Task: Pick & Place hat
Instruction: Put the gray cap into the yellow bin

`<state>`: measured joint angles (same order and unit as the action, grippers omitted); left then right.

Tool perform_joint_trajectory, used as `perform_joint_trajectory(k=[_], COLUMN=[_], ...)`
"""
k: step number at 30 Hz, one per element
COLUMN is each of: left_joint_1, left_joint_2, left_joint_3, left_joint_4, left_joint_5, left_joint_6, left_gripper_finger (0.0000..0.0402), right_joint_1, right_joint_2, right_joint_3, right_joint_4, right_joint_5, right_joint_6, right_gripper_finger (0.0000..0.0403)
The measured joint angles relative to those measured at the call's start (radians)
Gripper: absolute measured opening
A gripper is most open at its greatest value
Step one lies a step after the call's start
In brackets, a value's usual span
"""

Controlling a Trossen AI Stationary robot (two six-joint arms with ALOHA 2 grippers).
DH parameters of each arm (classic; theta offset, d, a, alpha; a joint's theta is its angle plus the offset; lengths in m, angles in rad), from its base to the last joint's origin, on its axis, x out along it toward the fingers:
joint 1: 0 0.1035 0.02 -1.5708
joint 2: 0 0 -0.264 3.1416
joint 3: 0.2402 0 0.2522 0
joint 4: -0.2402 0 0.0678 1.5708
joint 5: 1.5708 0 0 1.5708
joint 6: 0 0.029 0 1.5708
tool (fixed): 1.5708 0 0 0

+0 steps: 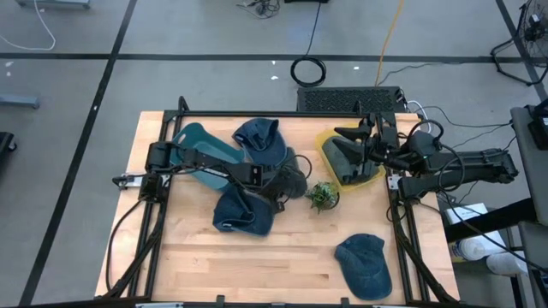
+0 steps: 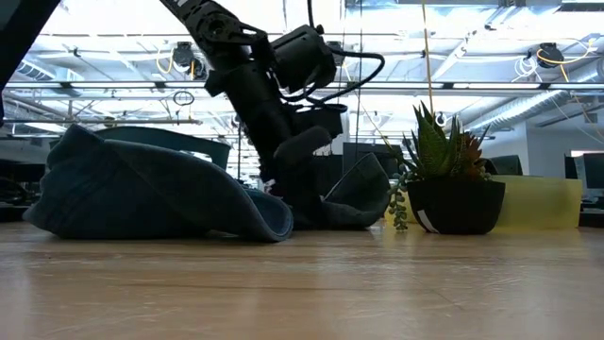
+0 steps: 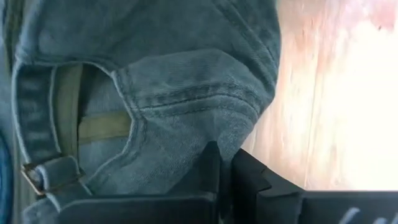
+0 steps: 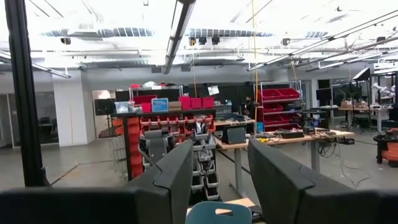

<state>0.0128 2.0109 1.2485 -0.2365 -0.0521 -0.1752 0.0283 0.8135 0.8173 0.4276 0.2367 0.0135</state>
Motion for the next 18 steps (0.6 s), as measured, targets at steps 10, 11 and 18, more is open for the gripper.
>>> perform_joint_trajectory(k=[10, 11, 18], left_joint_1=[-0.014, -0.014, -0.013], left_joint_2=[-0.071, -0.081, -0.182], left_joint_3=[0.14, 0.149, 0.163], left_joint_4=[-0.216, -0.236, -0.316], left_joint_5=[0.012, 0.011, -0.035], left_joint_6=[0.042, 0.041, -0.01], left_gripper_finger=[0.001, 0.001, 0.001], right_joint_1=[0.0, 0.0, 0.0], right_joint_2=[0.0, 0.0, 0.0], right_joint_3=[0.0, 0.0, 0.0], right_joint_4=[-0.005, -0.003, 0.055], right_joint_5=[0.001, -0.002, -0.004], right_joint_6=[0.0, 0.0, 0.001], right_gripper_finger=[0.0207, 0.0219, 0.0271])
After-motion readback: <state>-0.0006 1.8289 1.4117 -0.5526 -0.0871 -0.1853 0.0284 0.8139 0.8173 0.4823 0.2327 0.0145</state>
